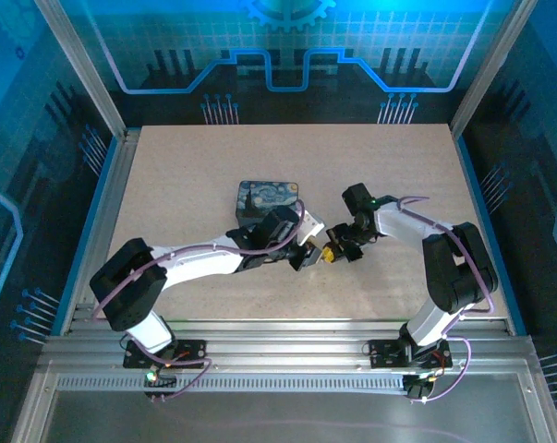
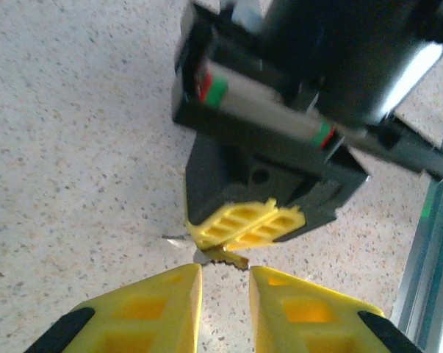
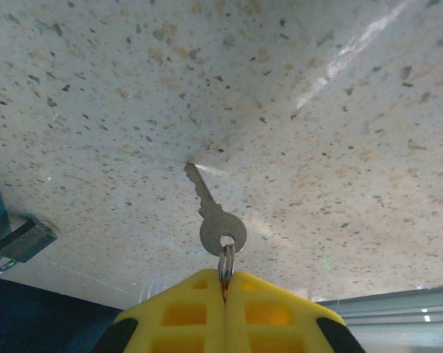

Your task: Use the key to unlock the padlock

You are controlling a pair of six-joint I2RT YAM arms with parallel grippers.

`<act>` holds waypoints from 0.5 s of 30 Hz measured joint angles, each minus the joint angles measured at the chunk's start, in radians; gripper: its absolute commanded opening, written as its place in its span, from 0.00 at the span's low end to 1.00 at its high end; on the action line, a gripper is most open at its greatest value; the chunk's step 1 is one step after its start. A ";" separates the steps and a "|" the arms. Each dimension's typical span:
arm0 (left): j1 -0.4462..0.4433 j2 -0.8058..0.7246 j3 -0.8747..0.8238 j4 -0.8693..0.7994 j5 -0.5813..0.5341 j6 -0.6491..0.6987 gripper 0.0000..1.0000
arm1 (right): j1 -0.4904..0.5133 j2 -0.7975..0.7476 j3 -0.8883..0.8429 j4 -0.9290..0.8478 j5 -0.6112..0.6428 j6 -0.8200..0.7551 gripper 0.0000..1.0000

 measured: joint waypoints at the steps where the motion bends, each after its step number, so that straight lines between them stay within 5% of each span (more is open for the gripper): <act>1: -0.001 0.005 -0.008 0.010 0.003 0.000 0.24 | 0.000 0.001 0.008 -0.006 -0.003 0.001 0.00; 15: -0.001 0.074 -0.035 0.136 0.036 -0.003 0.24 | -0.012 0.055 0.090 -0.023 -0.010 0.011 0.00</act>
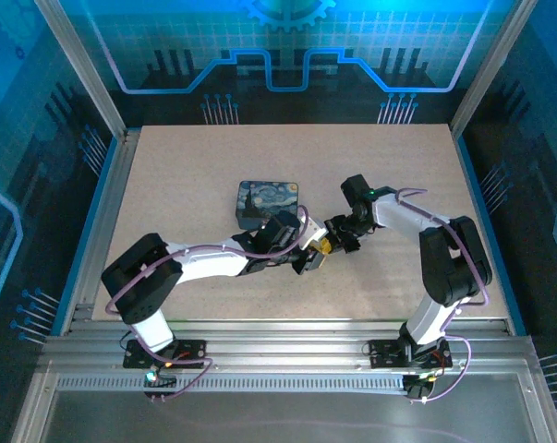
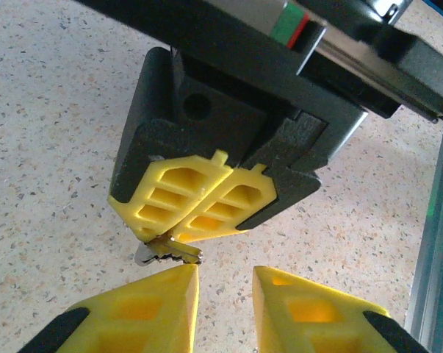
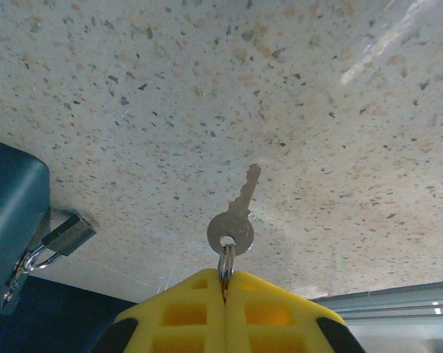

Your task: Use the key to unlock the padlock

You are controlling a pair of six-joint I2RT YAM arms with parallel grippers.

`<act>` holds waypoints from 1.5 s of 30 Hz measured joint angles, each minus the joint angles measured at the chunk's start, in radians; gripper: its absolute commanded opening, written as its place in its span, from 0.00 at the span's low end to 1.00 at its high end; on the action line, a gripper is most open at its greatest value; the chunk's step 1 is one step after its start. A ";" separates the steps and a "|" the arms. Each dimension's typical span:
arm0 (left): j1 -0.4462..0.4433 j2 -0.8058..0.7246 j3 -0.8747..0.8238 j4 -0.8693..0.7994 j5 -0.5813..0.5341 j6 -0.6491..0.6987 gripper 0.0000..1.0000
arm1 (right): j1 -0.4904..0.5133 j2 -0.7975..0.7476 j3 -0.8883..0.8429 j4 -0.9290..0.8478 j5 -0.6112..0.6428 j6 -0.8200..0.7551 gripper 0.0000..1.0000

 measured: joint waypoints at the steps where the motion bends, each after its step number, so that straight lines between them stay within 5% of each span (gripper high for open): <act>1: 0.000 0.005 0.000 0.003 -0.002 0.000 0.23 | 0.000 0.000 0.000 0.000 0.000 0.000 0.00; 24: 0.003 0.101 0.034 0.009 -0.068 -0.011 0.20 | -0.004 0.000 0.001 0.013 -0.013 0.000 0.00; 35: 0.009 0.114 0.053 -0.003 -0.083 -0.027 0.00 | -0.011 0.013 0.002 0.019 -0.005 -0.001 0.00; 45: 0.086 0.105 0.026 0.098 -0.008 -0.090 0.00 | -0.069 0.020 0.002 0.042 -0.024 -0.054 0.28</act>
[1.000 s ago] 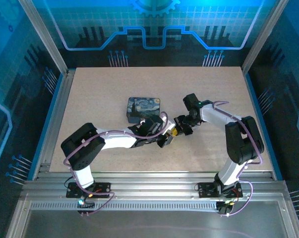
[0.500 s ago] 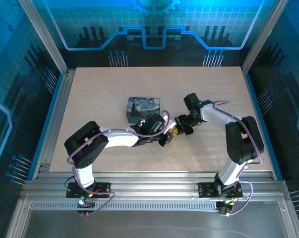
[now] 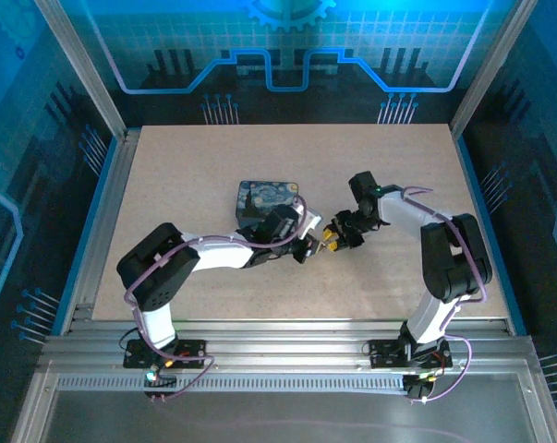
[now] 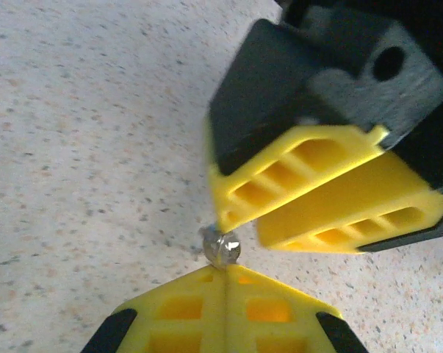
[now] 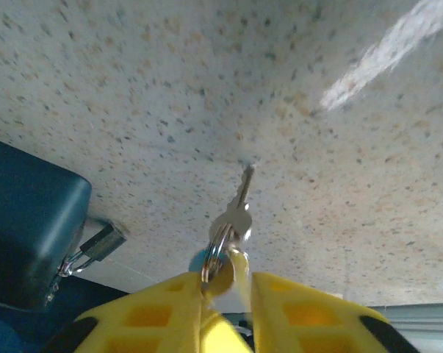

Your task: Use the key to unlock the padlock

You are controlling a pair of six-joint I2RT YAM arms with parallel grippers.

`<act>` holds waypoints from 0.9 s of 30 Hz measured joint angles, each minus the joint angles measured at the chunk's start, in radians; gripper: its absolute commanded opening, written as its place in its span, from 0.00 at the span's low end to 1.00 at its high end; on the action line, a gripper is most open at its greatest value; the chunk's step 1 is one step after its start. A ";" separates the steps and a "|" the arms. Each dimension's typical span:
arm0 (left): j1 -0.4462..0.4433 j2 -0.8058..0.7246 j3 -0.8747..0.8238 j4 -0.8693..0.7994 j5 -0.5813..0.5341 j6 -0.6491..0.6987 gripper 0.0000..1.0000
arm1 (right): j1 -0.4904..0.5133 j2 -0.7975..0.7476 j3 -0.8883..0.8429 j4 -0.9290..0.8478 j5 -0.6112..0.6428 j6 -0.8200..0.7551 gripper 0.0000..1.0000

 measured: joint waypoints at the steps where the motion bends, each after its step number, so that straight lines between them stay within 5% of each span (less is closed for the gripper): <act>1: 0.016 -0.002 -0.006 0.011 0.016 -0.010 0.00 | -0.006 0.000 0.000 0.002 -0.001 -0.011 0.29; 12: 0.125 -0.001 -0.046 0.099 0.215 -0.148 0.01 | -0.070 0.008 0.044 -0.032 0.034 -0.330 0.30; 16: 0.124 -0.011 -0.047 0.062 0.212 -0.175 0.10 | -0.075 0.027 0.128 -0.082 0.087 -0.533 0.33; 23: 0.124 -0.134 -0.060 -0.033 0.165 -0.207 0.12 | -0.056 0.118 0.190 -0.130 0.129 -0.813 0.51; 27: 0.124 -0.201 -0.061 -0.082 0.126 -0.207 0.12 | 0.002 0.187 0.221 -0.160 0.163 -0.903 0.51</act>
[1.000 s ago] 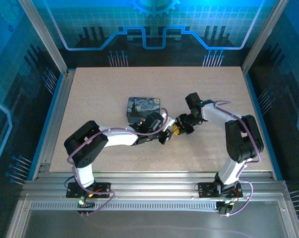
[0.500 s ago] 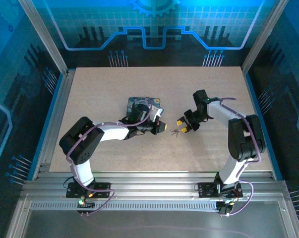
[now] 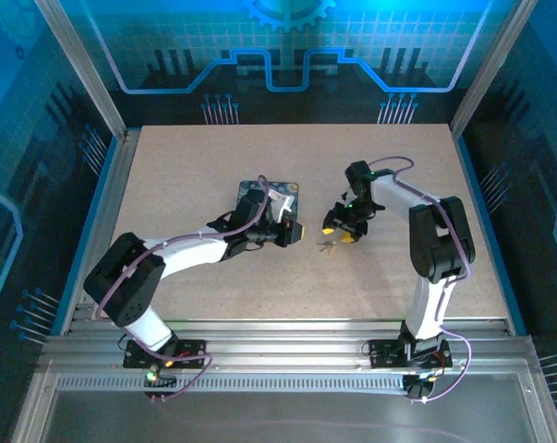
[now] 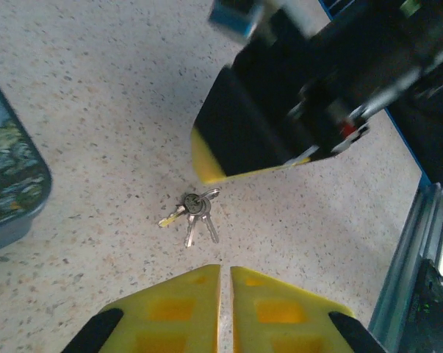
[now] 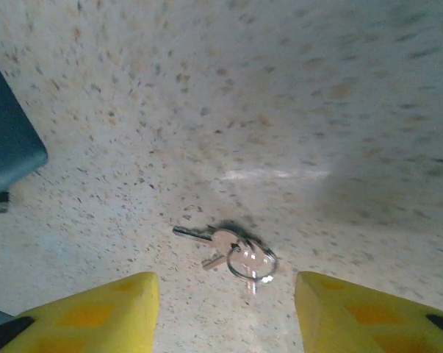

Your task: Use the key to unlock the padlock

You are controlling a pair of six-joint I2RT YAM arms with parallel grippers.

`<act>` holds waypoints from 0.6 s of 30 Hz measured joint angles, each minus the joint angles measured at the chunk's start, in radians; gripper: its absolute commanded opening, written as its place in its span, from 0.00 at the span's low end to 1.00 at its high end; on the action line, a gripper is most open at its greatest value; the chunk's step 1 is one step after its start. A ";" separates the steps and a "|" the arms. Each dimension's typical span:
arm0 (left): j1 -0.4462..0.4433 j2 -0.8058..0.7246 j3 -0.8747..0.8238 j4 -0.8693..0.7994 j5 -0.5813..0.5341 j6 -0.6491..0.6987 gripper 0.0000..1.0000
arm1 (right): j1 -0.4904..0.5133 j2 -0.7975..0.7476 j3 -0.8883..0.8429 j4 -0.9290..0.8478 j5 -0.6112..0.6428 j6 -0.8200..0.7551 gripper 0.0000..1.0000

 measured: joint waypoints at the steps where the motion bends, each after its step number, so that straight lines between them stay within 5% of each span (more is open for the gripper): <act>1: 0.000 -0.012 -0.002 -0.008 -0.008 0.000 0.12 | 0.016 0.010 0.006 -0.002 0.006 -0.011 0.50; 18: 0.037 -0.129 -0.073 -0.122 -0.095 0.019 0.12 | 0.094 0.077 0.029 -0.048 0.150 -0.034 0.37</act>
